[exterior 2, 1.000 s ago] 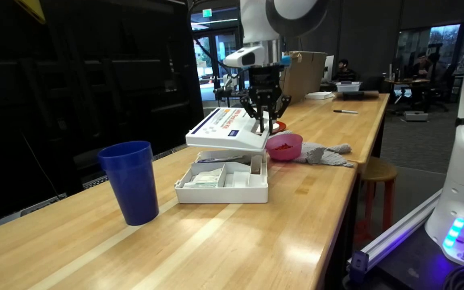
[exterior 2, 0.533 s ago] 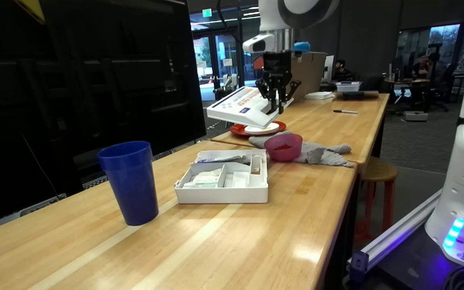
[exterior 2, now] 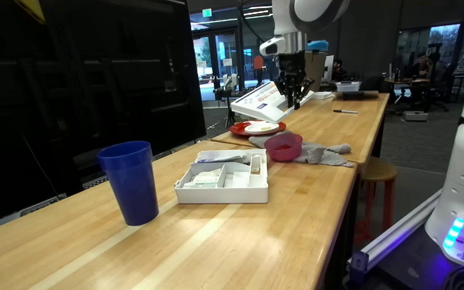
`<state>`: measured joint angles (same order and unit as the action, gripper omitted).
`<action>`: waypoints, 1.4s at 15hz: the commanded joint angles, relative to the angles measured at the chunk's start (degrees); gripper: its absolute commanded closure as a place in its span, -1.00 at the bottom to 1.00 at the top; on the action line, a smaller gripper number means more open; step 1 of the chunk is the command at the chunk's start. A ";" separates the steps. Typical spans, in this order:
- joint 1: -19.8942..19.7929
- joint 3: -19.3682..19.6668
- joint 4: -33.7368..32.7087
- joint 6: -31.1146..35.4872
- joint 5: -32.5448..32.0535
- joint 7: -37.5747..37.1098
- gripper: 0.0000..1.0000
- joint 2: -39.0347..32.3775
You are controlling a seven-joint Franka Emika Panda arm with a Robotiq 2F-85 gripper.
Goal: Remove the lid from the box
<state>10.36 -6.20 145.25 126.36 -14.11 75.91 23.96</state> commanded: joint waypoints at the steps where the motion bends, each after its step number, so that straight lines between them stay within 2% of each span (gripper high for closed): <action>1: -1.78 1.78 2.26 -1.99 -2.98 -2.81 0.89 3.22; 6: -3.19 3.81 5.64 -2.43 -3.17 -5.66 0.89 3.98; 8: -4.09 3.33 6.69 -3.49 -4.30 -9.30 0.89 4.77; 10: -1.60 2.82 7.61 -4.53 -2.09 -9.22 0.89 5.90; 11: -2.42 4.24 5.99 -3.30 -2.73 -7.81 0.57 2.39; 14: -1.12 3.70 6.81 -3.73 -2.66 -8.80 0.57 3.45; 15: 0.29 3.61 7.18 -4.08 -0.92 -7.94 0.89 3.02; 21: 2.36 2.36 8.25 -3.15 -0.72 -9.64 0.89 0.36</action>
<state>12.14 -3.64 153.69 122.94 -15.45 66.88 24.99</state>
